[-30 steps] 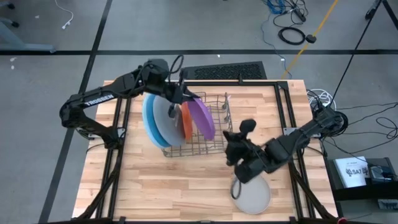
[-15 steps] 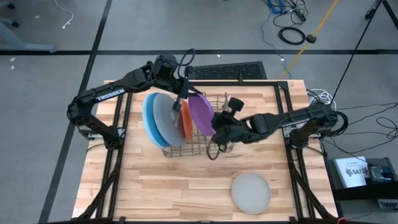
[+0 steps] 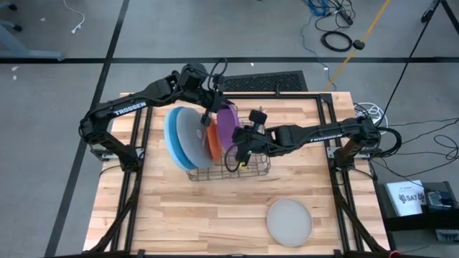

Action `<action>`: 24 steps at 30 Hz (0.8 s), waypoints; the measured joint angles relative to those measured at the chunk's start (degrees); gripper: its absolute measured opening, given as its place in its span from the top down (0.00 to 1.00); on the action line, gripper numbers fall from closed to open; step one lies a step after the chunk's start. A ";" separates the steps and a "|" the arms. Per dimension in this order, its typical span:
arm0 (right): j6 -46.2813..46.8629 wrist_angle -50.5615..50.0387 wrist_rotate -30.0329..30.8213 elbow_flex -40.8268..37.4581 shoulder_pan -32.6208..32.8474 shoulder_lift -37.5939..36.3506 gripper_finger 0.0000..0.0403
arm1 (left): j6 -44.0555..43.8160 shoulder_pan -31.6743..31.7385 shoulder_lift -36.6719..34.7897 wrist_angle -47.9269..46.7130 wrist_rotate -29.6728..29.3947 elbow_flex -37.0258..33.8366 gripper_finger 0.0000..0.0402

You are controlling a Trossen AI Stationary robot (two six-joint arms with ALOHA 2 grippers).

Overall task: Sort dishes
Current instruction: Put the purple plate in the dish rack

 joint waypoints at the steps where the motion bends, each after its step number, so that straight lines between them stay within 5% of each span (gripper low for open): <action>1: -0.09 0.31 -0.09 0.00 -0.12 0.00 1.00 | -0.03 -0.15 0.00 -0.02 -0.64 0.00 0.90; 24: 4.18 -0.34 1.09 0.00 0.10 6.64 1.00 | 7.46 -8.32 0.07 -3.86 -15.75 -2.39 0.93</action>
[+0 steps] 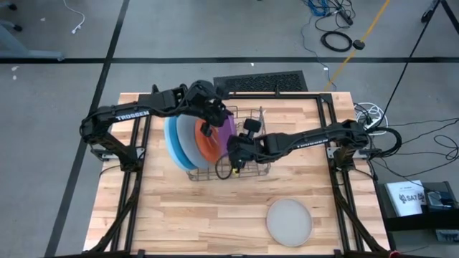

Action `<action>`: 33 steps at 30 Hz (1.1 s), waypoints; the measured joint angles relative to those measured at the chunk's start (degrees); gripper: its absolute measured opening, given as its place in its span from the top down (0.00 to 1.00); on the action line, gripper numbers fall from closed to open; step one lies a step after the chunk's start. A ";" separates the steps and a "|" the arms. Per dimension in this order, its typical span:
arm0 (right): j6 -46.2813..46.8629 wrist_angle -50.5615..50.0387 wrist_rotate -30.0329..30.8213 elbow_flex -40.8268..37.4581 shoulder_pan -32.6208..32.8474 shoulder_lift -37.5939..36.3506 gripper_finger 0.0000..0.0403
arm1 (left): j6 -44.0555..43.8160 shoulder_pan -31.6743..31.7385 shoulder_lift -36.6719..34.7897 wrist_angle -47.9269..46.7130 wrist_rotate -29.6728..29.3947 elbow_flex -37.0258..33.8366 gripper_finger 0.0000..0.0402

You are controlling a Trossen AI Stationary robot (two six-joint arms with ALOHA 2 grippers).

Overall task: Sort dishes
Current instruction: Put the purple plate in the dish rack

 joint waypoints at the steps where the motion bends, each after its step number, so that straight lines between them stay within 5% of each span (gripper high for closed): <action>1: 0.44 -0.29 0.15 0.00 0.22 -0.03 1.00 | 0.50 -0.41 0.00 0.03 -0.72 -0.01 0.94; 14: 8.44 -10.53 11.18 0.09 4.86 -3.95 1.00 | -1.46 -3.97 0.04 1.55 -6.48 -0.08 1.00; 33: 14.04 -15.65 15.69 0.11 12.15 -9.51 1.00 | 1.43 0.53 -1.14 10.65 1.15 -7.51 1.00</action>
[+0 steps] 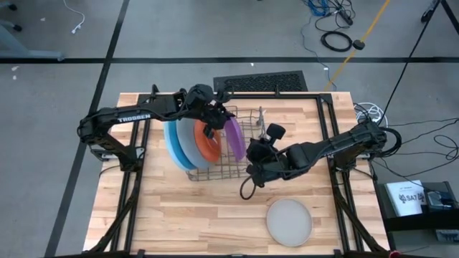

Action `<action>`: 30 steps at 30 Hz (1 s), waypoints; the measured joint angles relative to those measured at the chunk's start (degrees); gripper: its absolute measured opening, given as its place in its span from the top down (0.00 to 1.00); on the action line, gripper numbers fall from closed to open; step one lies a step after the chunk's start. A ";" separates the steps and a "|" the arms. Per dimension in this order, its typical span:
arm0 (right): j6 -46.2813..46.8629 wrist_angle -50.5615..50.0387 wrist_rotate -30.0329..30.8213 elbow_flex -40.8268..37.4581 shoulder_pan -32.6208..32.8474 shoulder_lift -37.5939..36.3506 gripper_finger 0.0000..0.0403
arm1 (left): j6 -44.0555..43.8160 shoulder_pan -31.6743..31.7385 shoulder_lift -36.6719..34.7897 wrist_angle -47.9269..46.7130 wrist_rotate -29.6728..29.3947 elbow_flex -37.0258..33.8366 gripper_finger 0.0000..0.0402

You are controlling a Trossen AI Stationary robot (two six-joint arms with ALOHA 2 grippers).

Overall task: Sort dishes
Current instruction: Put the purple plate in the dish rack

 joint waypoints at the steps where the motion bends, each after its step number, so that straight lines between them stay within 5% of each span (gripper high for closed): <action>1: 0.07 0.23 -0.02 0.00 0.00 0.00 1.00 | 0.04 0.23 0.06 0.03 0.02 -0.04 1.00; 23: 13.93 0.08 -4.57 -0.02 -6.22 7.58 1.00 | 0.44 1.51 1.38 -0.68 0.66 -2.12 1.00; 30: 9.58 6.51 -9.68 -0.08 -9.11 8.67 1.00 | 0.52 1.51 1.36 -0.43 0.65 -2.12 1.00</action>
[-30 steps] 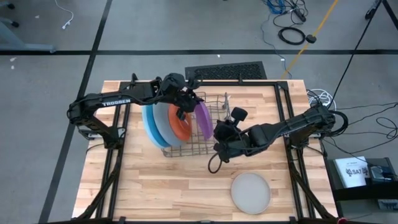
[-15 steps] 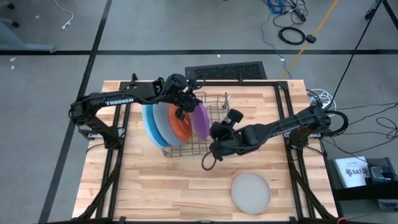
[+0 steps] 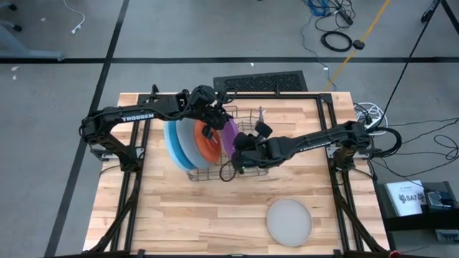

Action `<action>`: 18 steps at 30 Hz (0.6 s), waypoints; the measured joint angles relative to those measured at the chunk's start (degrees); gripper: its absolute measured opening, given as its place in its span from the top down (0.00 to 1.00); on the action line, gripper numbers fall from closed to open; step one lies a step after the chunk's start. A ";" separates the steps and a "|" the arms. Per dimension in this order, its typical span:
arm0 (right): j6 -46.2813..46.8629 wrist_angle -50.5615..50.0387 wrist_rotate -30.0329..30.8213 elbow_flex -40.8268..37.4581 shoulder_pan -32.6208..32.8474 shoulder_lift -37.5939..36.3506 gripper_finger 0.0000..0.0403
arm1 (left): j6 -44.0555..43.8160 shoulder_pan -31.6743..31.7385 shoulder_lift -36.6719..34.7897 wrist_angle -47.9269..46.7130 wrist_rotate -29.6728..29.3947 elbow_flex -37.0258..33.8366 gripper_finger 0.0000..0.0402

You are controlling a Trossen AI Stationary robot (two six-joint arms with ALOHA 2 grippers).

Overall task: Sort dishes
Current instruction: Put the purple plate in the dish rack

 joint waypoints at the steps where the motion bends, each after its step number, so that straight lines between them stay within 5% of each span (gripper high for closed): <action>1: -1.68 0.82 -0.90 0.01 -0.29 0.07 1.00 | 0.11 0.00 0.00 -0.16 -0.01 0.00 1.00; 18: -15.19 8.60 -5.89 -0.03 -3.37 1.76 1.00 | -1.07 0.55 -0.07 -0.34 -0.60 -0.04 0.94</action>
